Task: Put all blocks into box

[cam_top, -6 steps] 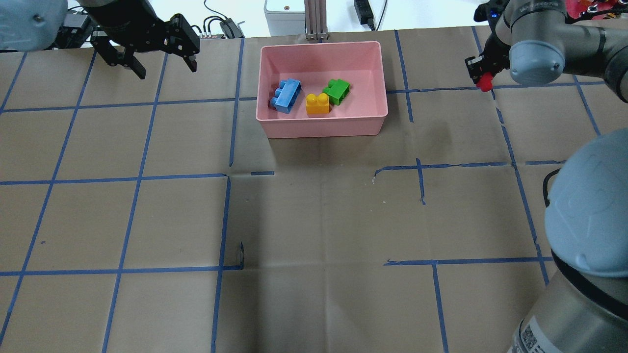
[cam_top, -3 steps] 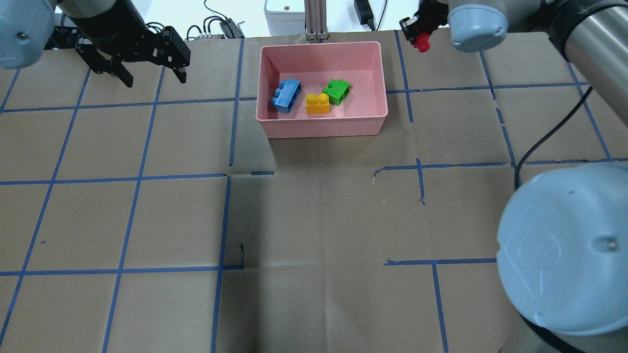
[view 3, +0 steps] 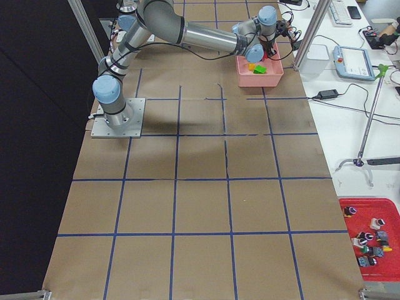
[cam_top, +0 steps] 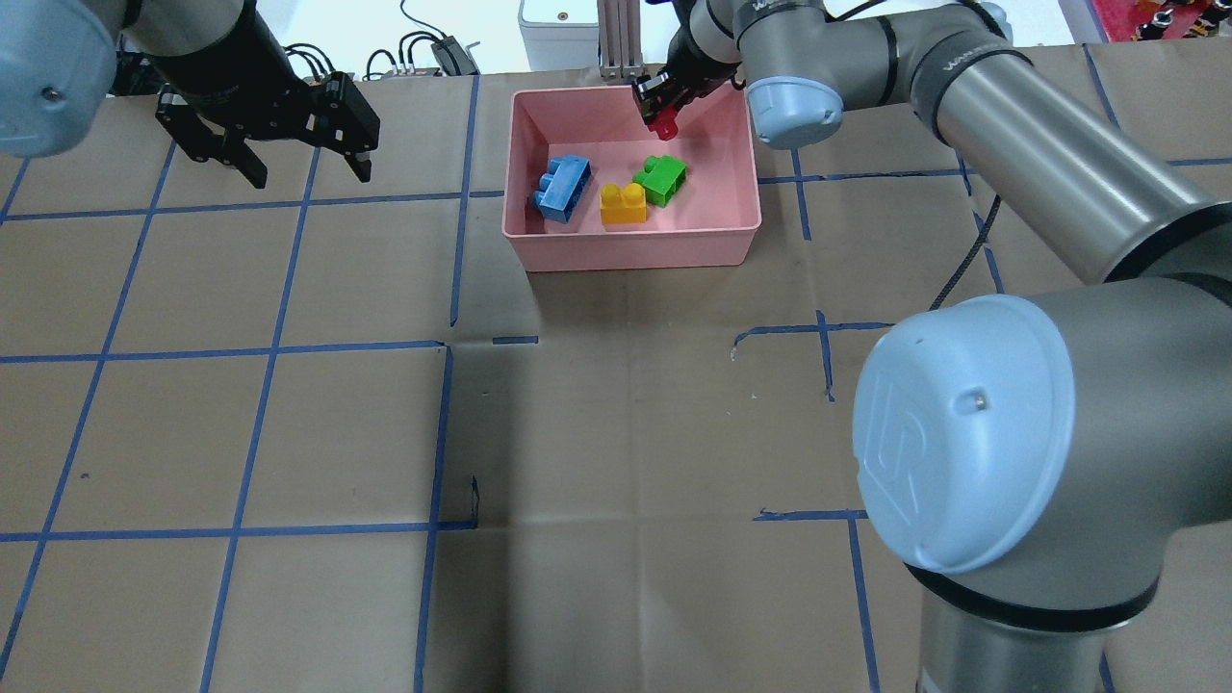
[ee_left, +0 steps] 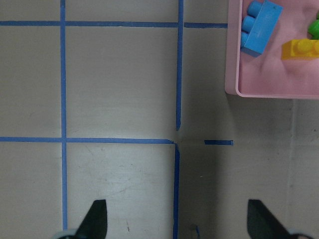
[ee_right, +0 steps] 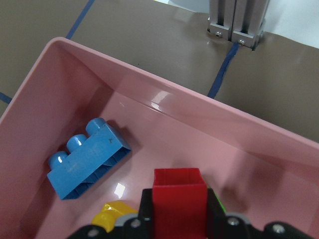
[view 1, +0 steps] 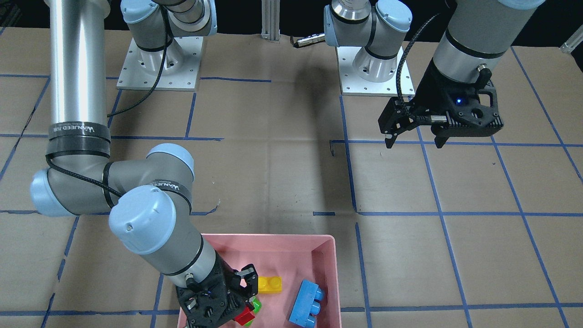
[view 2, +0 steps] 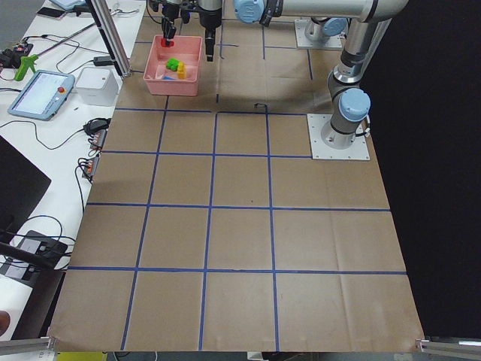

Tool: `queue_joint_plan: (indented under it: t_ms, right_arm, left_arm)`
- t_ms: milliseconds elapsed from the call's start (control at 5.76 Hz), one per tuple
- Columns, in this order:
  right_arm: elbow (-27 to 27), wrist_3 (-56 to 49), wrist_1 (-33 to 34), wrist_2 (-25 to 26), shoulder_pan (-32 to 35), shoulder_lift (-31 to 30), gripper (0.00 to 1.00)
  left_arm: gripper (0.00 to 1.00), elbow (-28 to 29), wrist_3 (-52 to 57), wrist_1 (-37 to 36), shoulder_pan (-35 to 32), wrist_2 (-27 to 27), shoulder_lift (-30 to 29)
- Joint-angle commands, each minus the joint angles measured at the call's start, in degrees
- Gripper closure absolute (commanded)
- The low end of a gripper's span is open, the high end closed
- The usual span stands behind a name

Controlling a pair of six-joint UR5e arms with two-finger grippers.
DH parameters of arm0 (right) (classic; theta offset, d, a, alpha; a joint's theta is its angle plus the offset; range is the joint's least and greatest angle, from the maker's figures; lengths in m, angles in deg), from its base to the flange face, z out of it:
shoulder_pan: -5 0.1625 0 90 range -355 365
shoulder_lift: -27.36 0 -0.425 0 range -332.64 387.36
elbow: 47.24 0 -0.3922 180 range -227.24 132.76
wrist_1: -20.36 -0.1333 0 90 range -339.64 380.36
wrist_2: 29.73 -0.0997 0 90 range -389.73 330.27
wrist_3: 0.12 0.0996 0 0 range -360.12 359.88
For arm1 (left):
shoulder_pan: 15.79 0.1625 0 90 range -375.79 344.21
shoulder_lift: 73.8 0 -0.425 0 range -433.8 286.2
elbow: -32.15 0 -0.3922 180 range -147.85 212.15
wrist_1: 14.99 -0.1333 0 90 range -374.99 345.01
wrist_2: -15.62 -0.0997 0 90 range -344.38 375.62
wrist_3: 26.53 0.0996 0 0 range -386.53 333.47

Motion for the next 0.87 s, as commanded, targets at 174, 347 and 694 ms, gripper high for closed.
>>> queue_joint_plan:
  t_ms: [174,347,694]
  right_arm:
    - [0.5,0.8,-4.0,-0.4,0.2,-0.1,0.00]
    - [0.5,0.8,-4.0,-0.4,0.2,-0.2,0.00]
    - [0.7,1.0,-4.3,-0.3,0.2,-0.2,0.00]
  left_arm:
    - [0.00,-0.5,0.0,-0.1,0.3,0.1,0.4]
    - [0.00,-0.5,0.0,-0.1,0.2,0.2,0.4]
    - [0.00,-0.5,0.0,-0.1,0.2,0.3,0.4]
